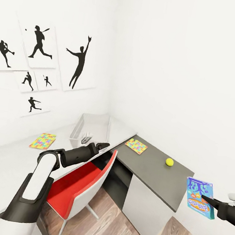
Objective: Put all the toys in the child's room - the three board games (two on the bed and one on the table), the two jigsaw puzzles on the table, and the tennis ball on the table - inside the toy box on the table in the child's room.
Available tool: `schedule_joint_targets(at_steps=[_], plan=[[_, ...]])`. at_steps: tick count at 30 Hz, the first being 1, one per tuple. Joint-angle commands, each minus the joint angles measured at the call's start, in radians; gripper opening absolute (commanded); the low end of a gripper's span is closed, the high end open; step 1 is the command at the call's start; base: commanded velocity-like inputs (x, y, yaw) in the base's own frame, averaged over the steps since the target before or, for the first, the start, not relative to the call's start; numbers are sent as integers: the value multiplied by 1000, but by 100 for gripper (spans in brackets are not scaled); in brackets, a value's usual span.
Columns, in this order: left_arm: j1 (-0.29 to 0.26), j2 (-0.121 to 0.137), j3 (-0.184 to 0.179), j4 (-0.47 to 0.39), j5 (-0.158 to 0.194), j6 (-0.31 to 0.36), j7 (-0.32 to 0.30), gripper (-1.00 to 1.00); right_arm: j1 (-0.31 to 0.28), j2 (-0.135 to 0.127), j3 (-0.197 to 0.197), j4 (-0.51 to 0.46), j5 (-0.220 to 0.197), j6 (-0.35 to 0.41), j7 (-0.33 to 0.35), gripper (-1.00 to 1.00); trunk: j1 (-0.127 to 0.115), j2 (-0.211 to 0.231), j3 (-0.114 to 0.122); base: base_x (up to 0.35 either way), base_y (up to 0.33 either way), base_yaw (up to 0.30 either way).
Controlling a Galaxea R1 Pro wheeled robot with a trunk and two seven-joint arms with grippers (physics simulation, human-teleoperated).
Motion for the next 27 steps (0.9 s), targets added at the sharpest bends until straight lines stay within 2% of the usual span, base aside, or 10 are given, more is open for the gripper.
schedule_joint_targets(at_steps=[1,10,27], plan=[[-1,0,0,-1,10,3,10,100,-1,-1,-1,0,2,9,3,-100,1,-2,-2,56,-84,84],[-1,-1,1,-1,11,3,11,100,-1,-6,0,-1,2,15,-11,-100,1,-2,4,22,-33,190],[0,-1,7,-1,13,2,12,100,-1,-8,0,-1,2,18,-16,-100,1,-2,13,2,-3,264]])
